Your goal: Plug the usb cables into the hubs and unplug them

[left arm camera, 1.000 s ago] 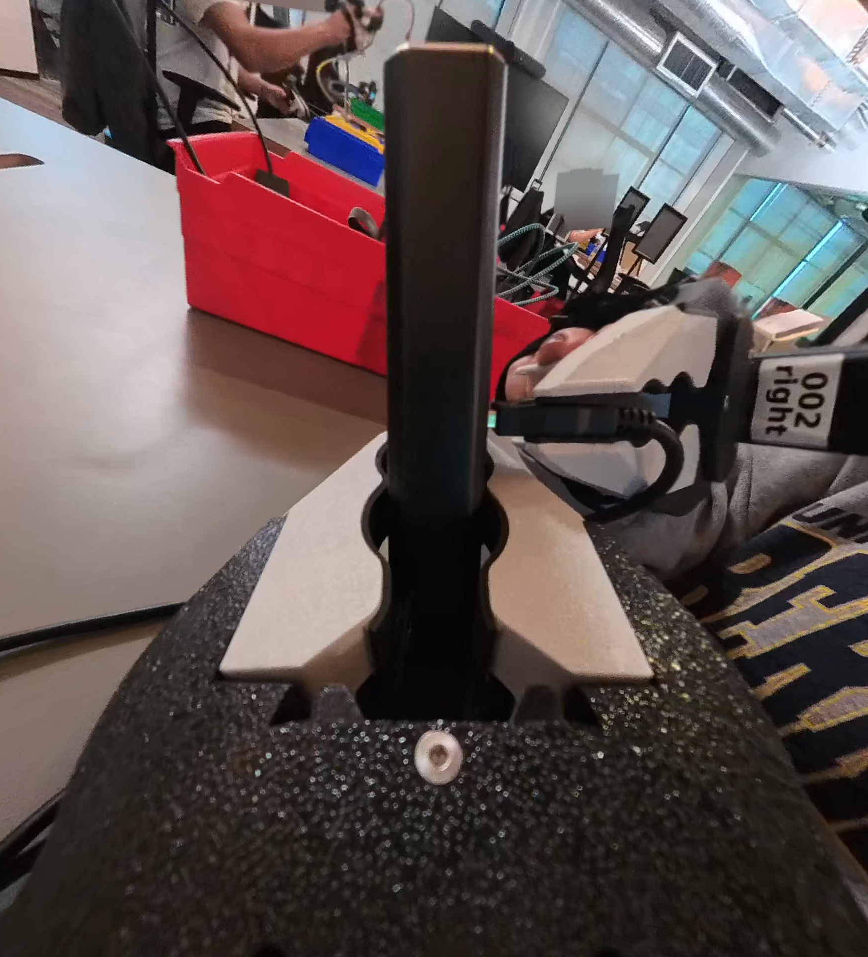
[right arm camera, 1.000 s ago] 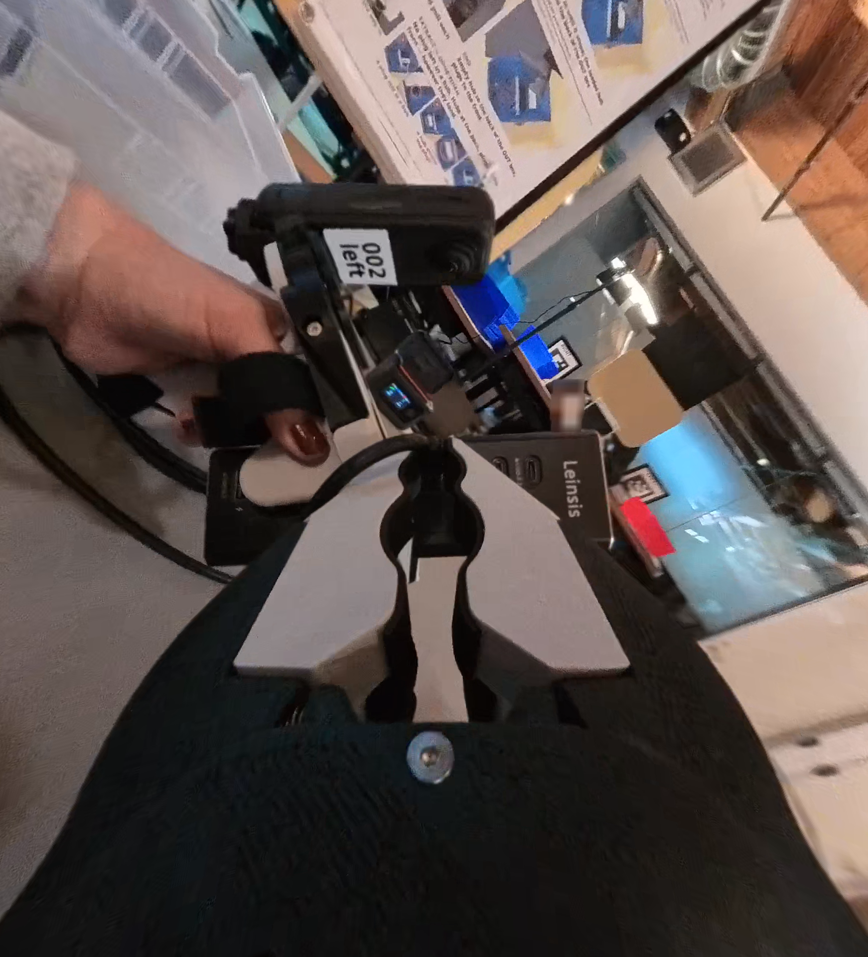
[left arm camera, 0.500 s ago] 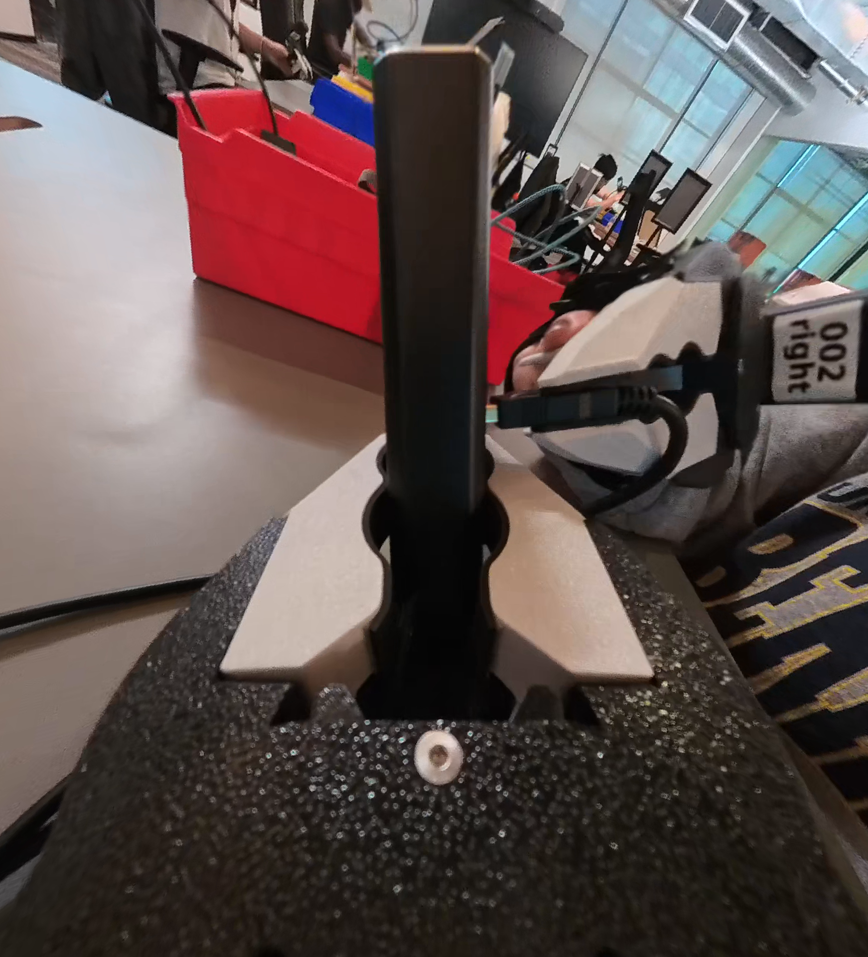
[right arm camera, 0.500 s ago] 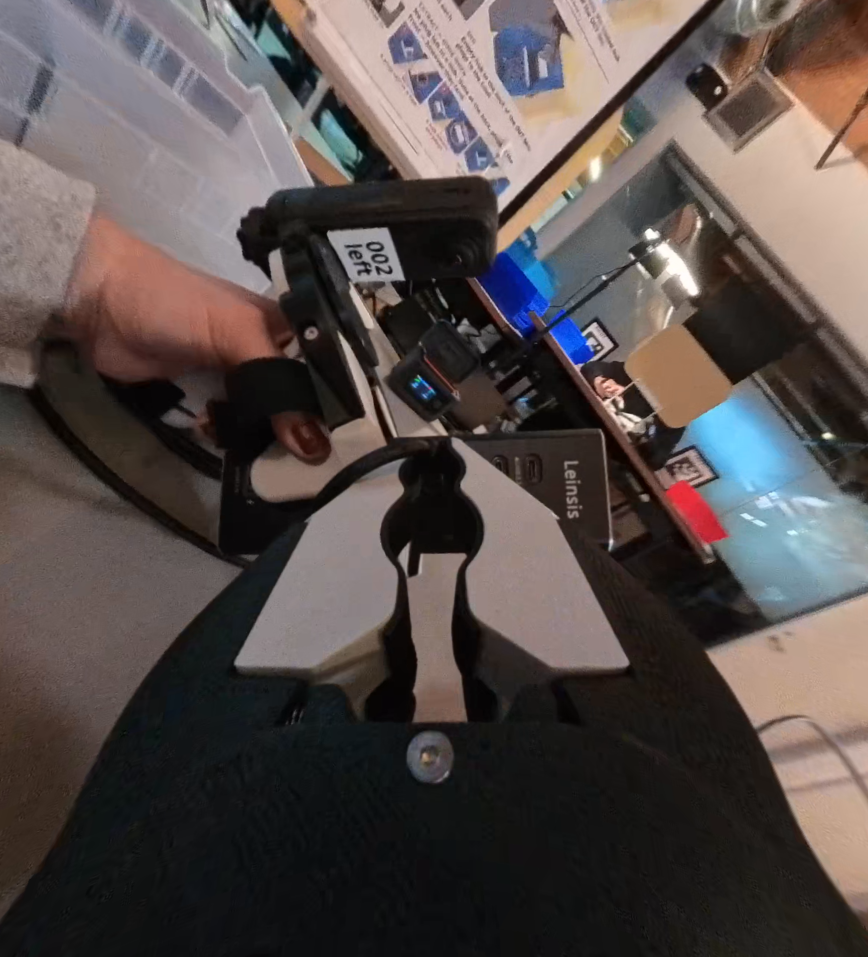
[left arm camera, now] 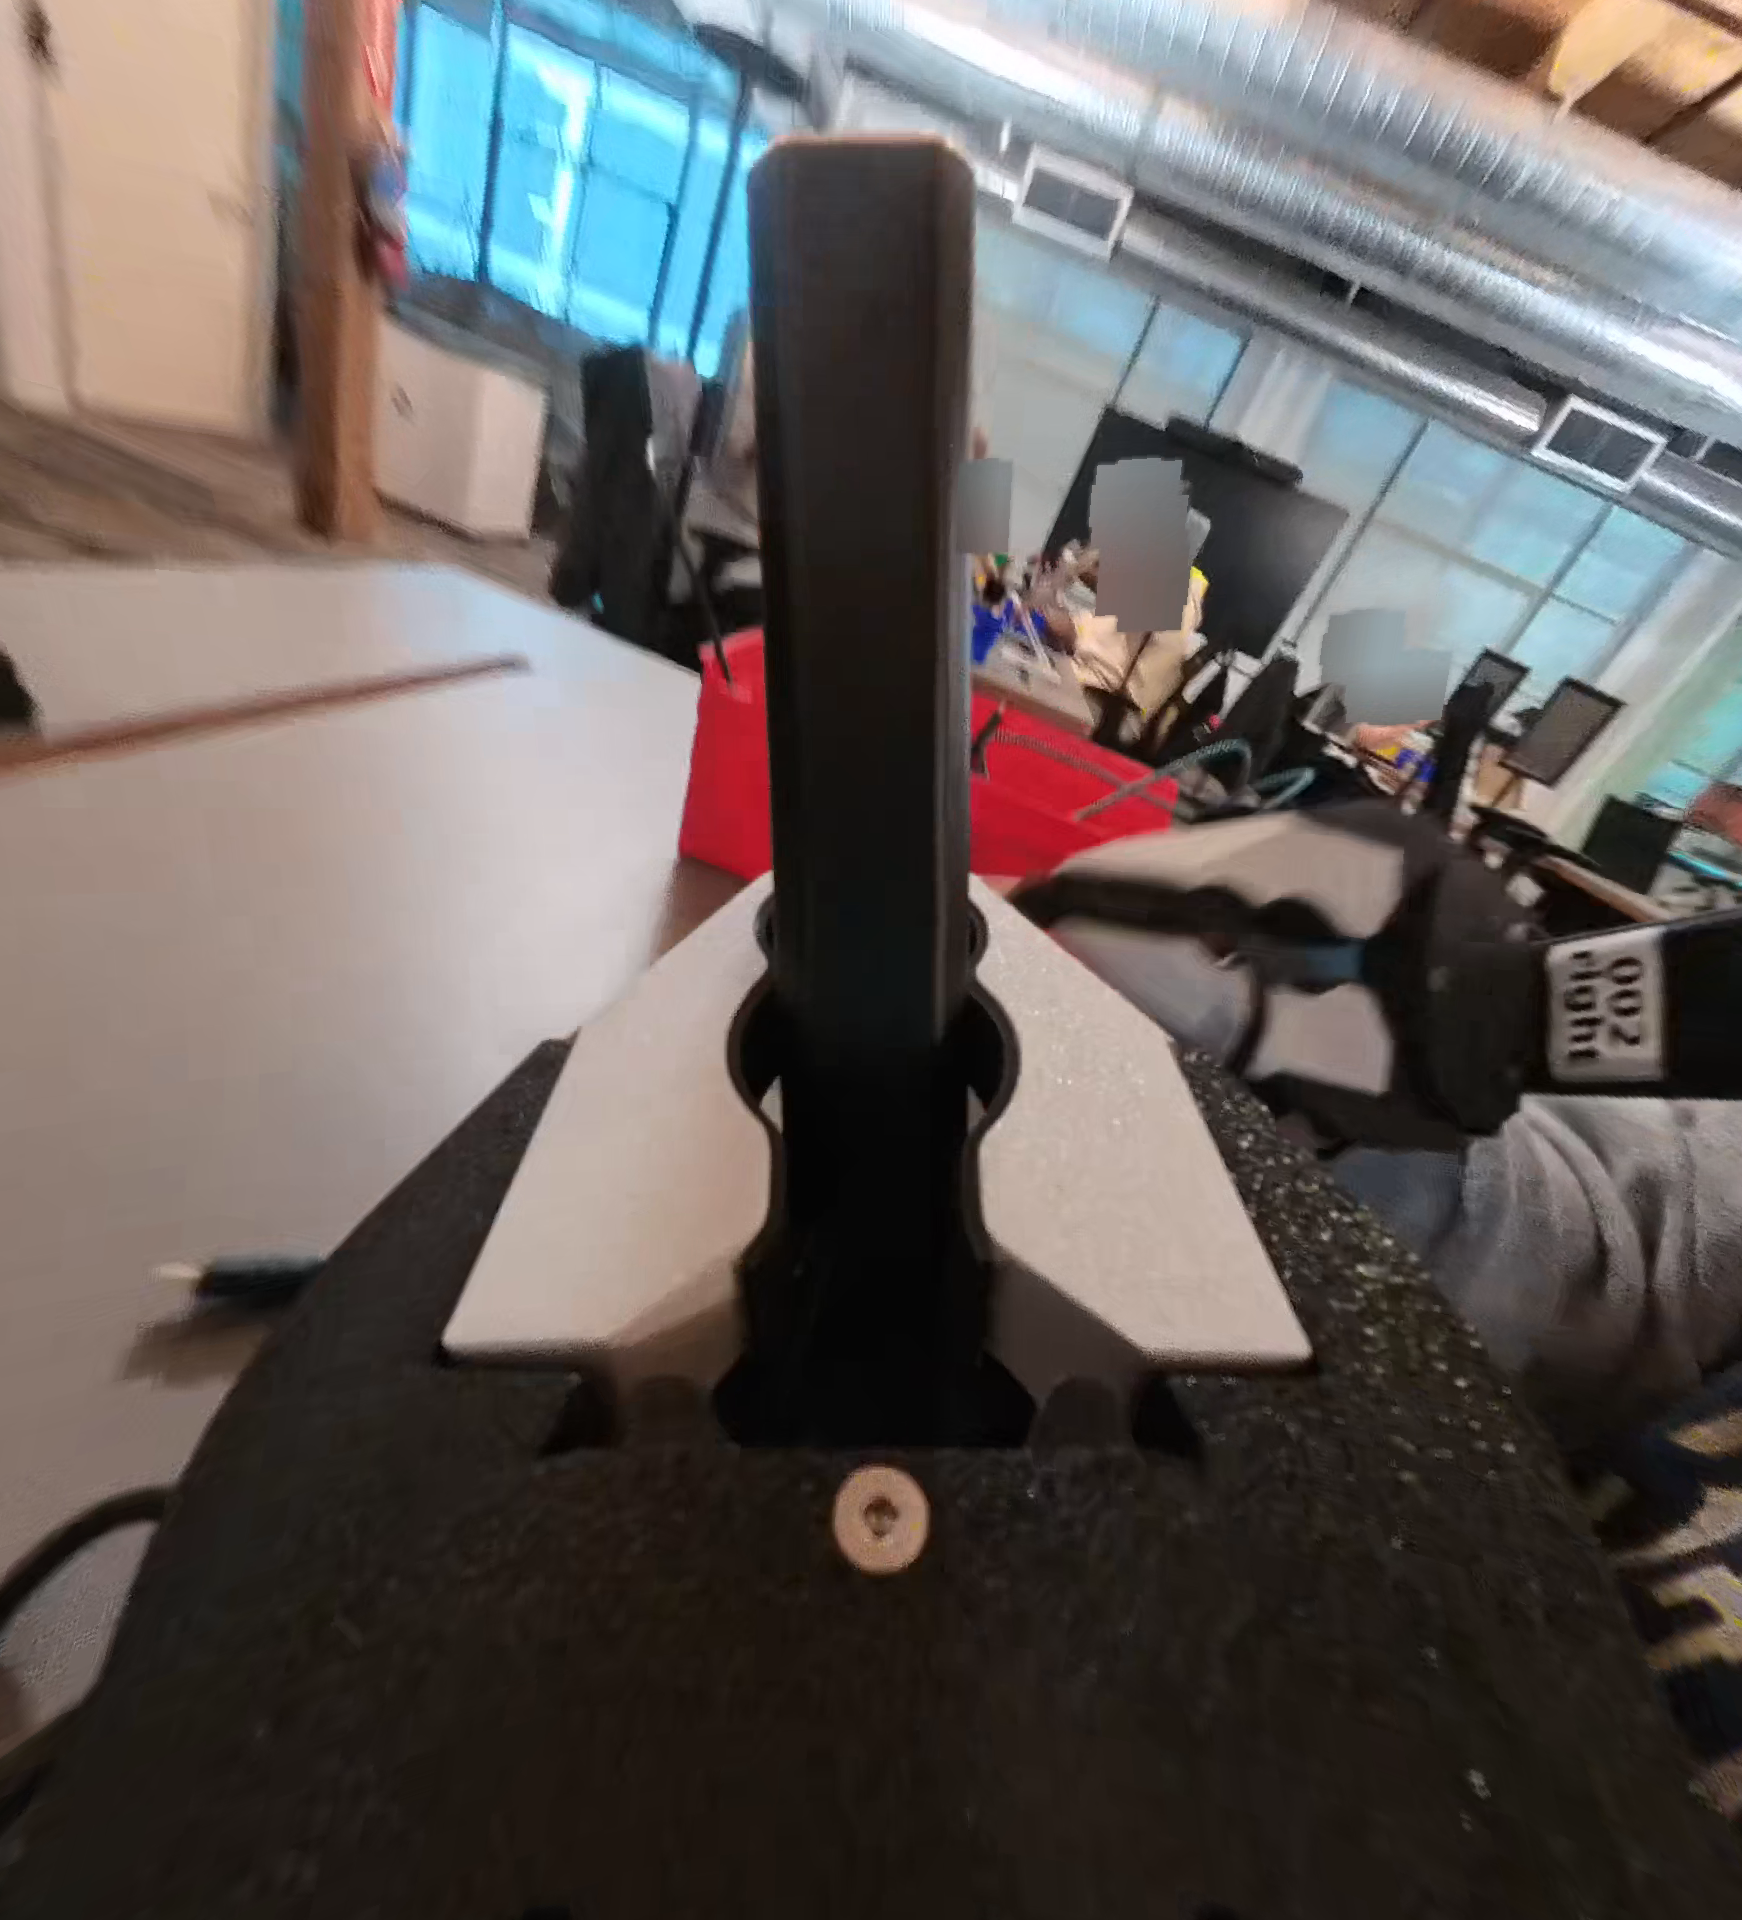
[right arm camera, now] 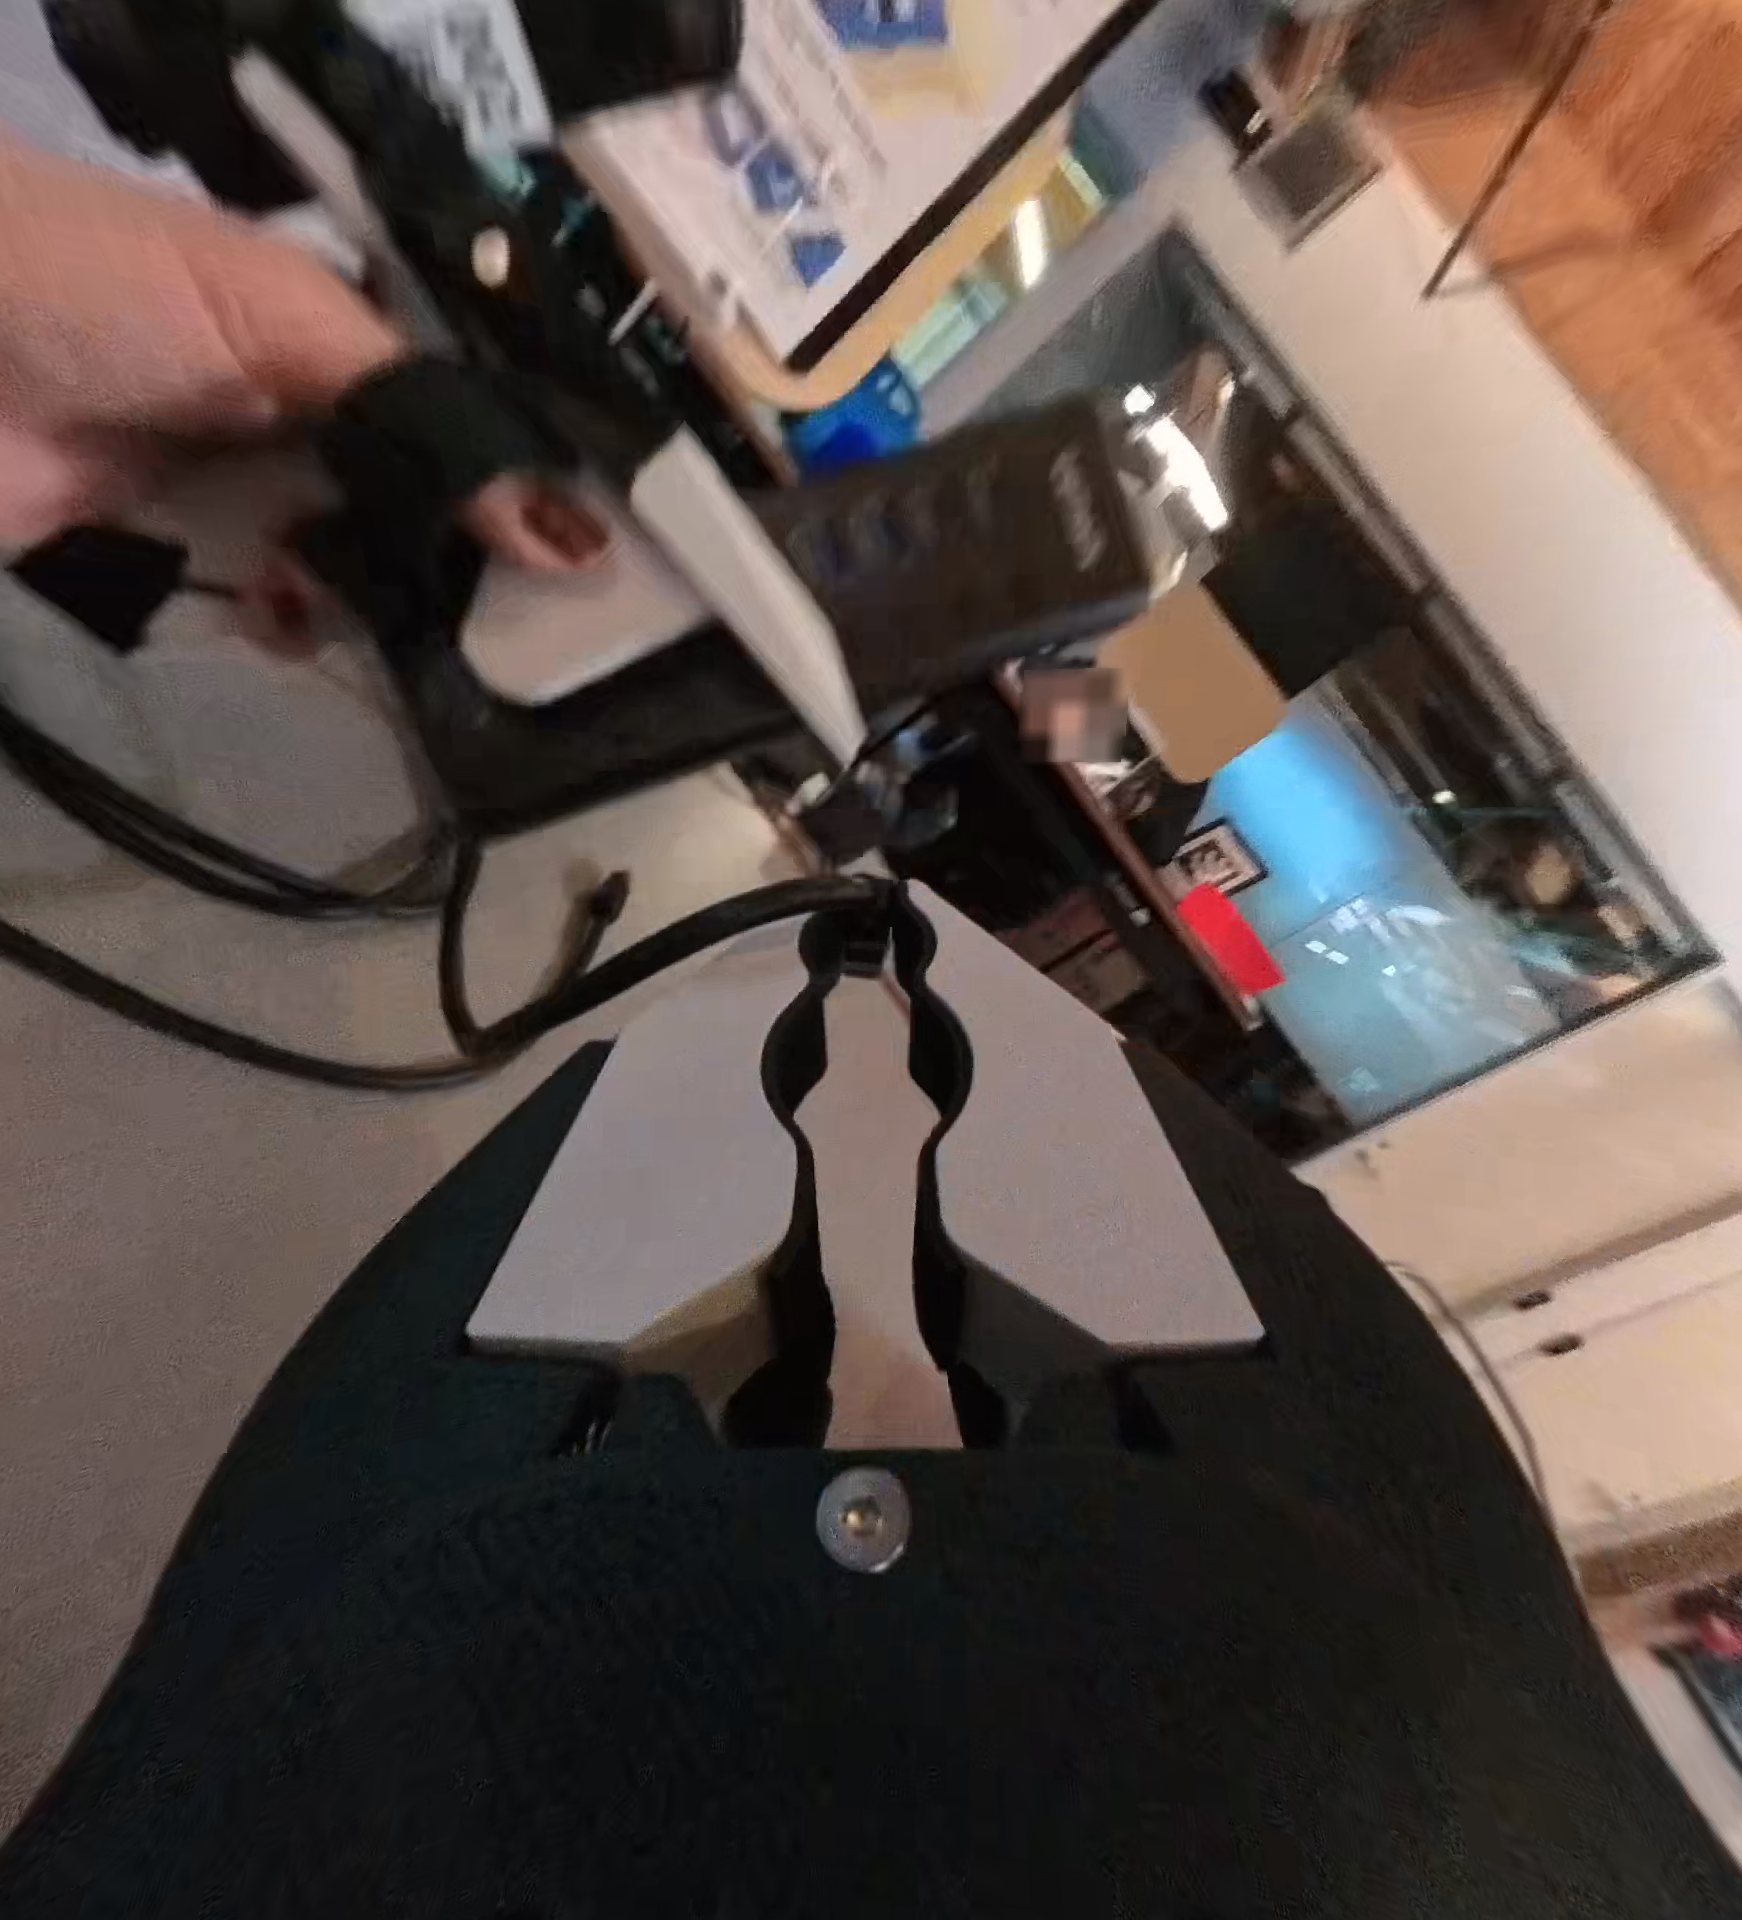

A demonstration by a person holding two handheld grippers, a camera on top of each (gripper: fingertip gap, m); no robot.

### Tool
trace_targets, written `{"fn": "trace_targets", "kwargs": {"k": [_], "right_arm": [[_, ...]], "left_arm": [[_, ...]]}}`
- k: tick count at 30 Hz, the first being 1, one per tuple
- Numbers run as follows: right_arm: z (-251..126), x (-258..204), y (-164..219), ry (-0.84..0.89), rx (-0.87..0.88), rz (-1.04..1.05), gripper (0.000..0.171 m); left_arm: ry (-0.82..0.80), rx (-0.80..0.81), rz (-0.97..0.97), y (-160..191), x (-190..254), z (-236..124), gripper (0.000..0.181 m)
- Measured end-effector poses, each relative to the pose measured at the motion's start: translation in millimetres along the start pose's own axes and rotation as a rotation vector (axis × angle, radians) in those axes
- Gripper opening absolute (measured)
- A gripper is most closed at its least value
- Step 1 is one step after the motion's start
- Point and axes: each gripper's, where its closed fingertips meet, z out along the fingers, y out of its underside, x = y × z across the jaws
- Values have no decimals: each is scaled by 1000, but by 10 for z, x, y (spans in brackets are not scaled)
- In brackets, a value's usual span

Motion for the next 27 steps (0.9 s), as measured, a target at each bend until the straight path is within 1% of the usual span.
{"fn": "trace_targets", "kwargs": {"k": [3,5,7,10,13,15,16,18,20,22,23,25,27], "right_arm": [[121,-344,260,-226,-135,33,7],[188,-515,356,-348,-203,46,7],[244,-686,290,-496,-211,78,7],[231,-996,150,-809,-231,79,8],[136,-1116,70,-1057,-288,87,61],[56,-1175,-44,-1201,-265,120,95],[26,-1238,-116,-1263,-233,129,105],[42,-1402,-112,-1323,-230,61,116],[72,-1581,-13,-1359,-269,-52,120],[92,-1695,19,-1402,-297,-105,125],[132,-1696,2,-1410,-308,-101,130],[217,-1635,-118,-1431,-314,-15,136],[311,-1516,-173,-1441,-349,64,147]], "left_arm": [[-73,139,105,-367,95,-183,26],[-158,173,162,-495,80,-306,25],[-277,171,230,-566,15,-437,26],[-410,206,307,-705,-21,-679,25],[-483,250,332,-802,-62,-893,26],[-506,278,318,-829,-100,-997,26],[-493,301,310,-853,-89,-1023,26],[-464,327,328,-885,-44,-1040,27],[-461,329,338,-888,-40,-1047,26],[-456,313,341,-867,-43,-1040,27],[-452,308,347,-861,-35,-1038,27],[-436,311,346,-867,-7,-1045,26],[-415,321,340,-890,27,-1070,27]]}}
